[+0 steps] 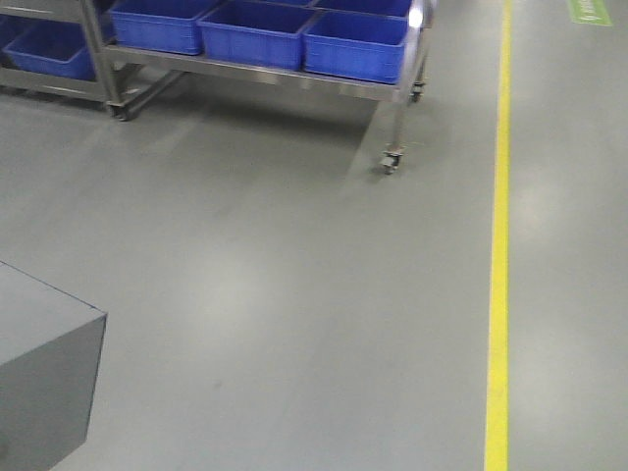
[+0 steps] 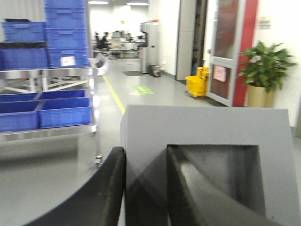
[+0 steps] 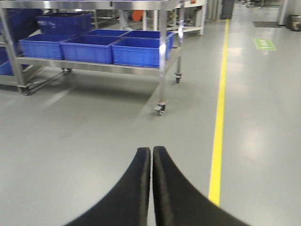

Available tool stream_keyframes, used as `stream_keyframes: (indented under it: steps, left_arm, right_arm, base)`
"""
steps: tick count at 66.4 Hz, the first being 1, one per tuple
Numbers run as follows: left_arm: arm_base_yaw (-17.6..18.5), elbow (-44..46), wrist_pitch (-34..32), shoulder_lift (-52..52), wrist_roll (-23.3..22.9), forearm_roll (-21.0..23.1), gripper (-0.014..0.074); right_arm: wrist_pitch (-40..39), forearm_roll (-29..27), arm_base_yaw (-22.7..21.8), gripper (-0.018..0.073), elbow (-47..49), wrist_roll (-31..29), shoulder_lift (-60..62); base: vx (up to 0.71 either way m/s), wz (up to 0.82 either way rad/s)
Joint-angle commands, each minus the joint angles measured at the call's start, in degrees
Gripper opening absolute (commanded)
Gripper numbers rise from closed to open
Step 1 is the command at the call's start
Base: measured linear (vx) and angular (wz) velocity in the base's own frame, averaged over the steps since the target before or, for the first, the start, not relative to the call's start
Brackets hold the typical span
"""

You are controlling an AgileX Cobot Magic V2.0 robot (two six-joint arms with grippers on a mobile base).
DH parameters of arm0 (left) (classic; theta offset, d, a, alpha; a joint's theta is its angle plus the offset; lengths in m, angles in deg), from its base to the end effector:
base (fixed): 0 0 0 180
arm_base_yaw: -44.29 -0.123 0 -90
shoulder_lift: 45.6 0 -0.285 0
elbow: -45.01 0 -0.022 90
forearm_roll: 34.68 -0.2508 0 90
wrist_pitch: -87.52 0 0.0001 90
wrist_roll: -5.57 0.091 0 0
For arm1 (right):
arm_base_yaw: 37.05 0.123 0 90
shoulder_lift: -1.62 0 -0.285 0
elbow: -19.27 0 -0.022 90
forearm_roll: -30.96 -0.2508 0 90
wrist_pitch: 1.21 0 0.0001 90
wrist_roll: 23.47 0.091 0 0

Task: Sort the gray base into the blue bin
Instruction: 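Drive the base along the yellow floor line carrying the gray block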

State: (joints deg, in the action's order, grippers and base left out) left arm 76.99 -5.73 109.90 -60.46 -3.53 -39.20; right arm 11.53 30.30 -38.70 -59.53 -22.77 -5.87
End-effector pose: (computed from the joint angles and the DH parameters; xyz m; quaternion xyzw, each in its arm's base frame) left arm 0.0307 -0.0165 0.3229 0.1561 0.6764 -0.2222 0.6847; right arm 0.0561 -0.0014 0.1840 0.0190 0.7603 -0.0008 0.6493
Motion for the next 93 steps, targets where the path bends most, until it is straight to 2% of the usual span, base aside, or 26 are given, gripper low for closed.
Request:
stream_keyframes:
  steps: [1, 48, 93]
  left_arm:
    - [0.23, 1.54, -6.36, -0.72, -0.77, 0.13, -0.0006]
    - [0.23, 1.54, -6.36, -0.72, -0.77, 0.13, -0.0006]
    - [0.23, 1.54, -6.36, -0.72, -0.77, 0.13, -0.0006]
  right_arm:
    - [-4.14, 0.26, -0.15, -0.0005, -0.12, -0.70, -1.03]
    - [-4.14, 0.26, -0.15, -0.0005, -0.12, -0.70, -1.03]
    - [-4.14, 0.26, -0.15, -0.0005, -0.12, -0.70, -1.03]
  base:
    - [0.01, -0.39]
    - [0.05, -0.31]
    - [0.20, -0.05]
